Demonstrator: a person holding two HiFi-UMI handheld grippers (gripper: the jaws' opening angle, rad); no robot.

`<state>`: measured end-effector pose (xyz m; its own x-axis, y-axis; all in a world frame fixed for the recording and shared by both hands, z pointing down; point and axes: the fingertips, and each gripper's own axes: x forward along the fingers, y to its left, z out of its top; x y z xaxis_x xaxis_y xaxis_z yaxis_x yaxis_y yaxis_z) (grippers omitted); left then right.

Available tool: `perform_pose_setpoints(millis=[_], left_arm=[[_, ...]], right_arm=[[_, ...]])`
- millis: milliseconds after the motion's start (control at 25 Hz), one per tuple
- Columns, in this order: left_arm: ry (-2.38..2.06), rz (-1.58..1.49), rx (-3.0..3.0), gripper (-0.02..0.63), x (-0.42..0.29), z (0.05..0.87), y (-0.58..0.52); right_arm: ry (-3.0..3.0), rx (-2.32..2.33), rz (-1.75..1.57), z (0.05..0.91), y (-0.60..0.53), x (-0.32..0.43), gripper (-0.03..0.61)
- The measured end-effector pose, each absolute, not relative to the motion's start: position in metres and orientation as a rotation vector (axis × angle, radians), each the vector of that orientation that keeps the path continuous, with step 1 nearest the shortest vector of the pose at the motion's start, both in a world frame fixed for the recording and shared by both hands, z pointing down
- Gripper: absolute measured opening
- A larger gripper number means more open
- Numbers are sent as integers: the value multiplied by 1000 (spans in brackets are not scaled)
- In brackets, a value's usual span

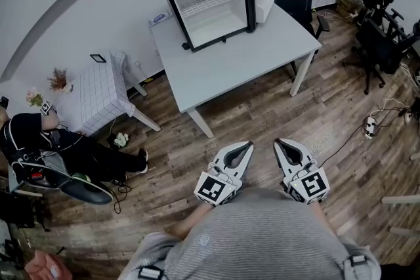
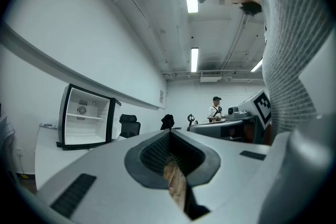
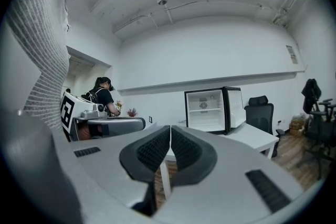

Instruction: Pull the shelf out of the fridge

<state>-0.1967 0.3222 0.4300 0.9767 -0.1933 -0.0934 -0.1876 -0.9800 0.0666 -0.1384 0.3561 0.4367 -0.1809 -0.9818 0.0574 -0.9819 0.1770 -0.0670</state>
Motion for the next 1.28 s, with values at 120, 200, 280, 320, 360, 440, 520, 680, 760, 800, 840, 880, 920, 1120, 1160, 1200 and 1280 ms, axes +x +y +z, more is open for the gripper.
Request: perform_pose_setpoints(millis=[120,200,280,320,360,440,520,680,760,800,840,880,920,1120,1160,1200,1280], left_arm=[[-290,-147,3063,11,-192,430,324],[-295,-141,3058,11,-191,432,323],[-303,-135,3056,11,-190,435,320],[-308,-140,3056,11,-189,434,318],[-314,-148,3056,11,-187,433,314],[-323,-144,3048,11,-185,435,303],[-329,-124,3039,11,-183,438,285],[-345,-119,3021,11,-171,441,265],[-342,-126,3021,11,-160,443,255],[-337,-126,3021,11,-153,444,249],[-332,-124,3020,11,-147,444,243],[-326,-120,3018,11,-139,443,236],[-319,-119,3018,11,-132,442,228],[-292,-135,3046,11,-98,438,187],[-293,-131,3049,11,-93,438,178],[-295,-125,3049,11,-89,438,168],[-308,-117,3047,11,-82,439,145]], right_arm=[[-2402,2018,159,438,358,-133,14],[-2398,2021,165,440,359,-130,14],[-2397,2025,166,441,360,-128,14],[-2395,2027,168,442,359,-126,14],[-2393,2029,170,443,358,-124,14],[-2387,2033,173,444,349,-119,14],[-2381,2037,175,442,335,-115,14],[-2367,2053,167,442,324,-100,14],[-2356,2064,166,445,319,-89,14],[-2349,2071,172,446,315,-83,14],[-2342,2078,182,447,309,-76,14],[-2336,2084,193,448,303,-69,14],[-2332,2088,203,449,296,-63,14],[-2341,2086,200,449,250,-35,14],[-2343,2086,203,450,240,-30,14],[-2345,2084,205,451,230,-25,14],[-2357,2071,201,451,206,-18,14]])
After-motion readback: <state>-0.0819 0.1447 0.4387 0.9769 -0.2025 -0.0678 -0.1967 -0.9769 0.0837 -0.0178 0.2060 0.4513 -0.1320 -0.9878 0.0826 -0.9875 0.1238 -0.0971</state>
